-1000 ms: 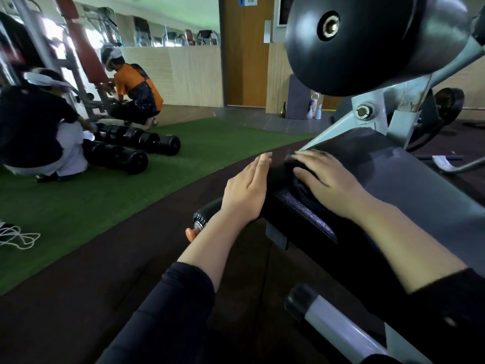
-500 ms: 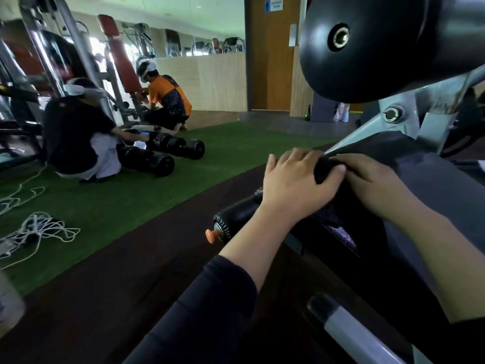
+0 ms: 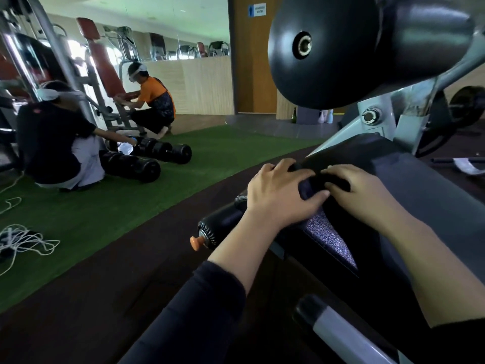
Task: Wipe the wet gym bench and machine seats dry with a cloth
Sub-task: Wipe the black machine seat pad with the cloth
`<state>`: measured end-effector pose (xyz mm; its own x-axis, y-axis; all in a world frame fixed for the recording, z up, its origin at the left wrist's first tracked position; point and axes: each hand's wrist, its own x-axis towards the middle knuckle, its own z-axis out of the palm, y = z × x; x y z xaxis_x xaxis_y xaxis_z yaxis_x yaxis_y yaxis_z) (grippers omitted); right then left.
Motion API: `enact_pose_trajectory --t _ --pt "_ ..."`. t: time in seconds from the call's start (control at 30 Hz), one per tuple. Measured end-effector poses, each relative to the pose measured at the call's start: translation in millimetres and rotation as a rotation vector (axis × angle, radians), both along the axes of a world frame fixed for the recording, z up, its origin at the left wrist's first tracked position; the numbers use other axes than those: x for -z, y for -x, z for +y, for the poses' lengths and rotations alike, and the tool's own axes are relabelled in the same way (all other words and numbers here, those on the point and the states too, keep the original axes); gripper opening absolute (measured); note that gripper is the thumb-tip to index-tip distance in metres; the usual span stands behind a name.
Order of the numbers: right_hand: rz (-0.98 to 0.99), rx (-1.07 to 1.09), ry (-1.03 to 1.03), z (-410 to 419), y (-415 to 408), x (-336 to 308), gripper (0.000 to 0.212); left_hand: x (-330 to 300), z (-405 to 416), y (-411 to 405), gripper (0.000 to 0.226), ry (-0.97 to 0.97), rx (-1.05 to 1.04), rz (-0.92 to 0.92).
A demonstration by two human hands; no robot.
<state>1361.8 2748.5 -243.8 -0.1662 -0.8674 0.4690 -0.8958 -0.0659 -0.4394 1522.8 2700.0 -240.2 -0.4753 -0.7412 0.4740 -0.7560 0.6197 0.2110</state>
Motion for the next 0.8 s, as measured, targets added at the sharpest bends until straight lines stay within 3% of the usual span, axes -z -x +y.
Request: enact_pose_trajectory --t 0.07,0.2,0.27,0.33,0.43,0.5,0.63,0.73,0.8 --pt "0.018 0.030 -0.017 1 -1 0 0.032 -10 -13 2 0.042 -0.121 -0.019 0.035" --pt "-0.011 0.042 -0.059 2 -5 -2 0.032 -16 -26 -18 0.029 -0.368 -0.056 0.272" --pt "-0.035 0.027 -0.055 4 -5 -2 0.031 -5 -17 -30 0.028 -0.383 -0.112 0.416" --pt "-0.070 0.026 -0.050 5 -6 -3 0.030 16 3 -36 0.029 -0.199 -0.192 0.525" --pt "-0.078 0.025 -0.046 5 -6 -2 0.030 45 33 -31 0.034 0.261 -0.217 0.397" --pt "-0.093 0.007 -0.042 4 -4 -1 0.030 47 39 -16 0.032 0.337 -0.093 0.316" --pt "-0.128 0.011 -0.035 3 0 -2 0.035 22 32 15 0.037 0.221 0.041 0.184" --pt "-0.113 0.031 -0.051 5 -1 -2 0.041 -6 13 21 0.037 -0.075 -0.038 0.068" --pt "-0.112 0.037 -0.055 7 -2 -1 0.044 -18 1 12 0.037 -0.253 -0.121 0.101"
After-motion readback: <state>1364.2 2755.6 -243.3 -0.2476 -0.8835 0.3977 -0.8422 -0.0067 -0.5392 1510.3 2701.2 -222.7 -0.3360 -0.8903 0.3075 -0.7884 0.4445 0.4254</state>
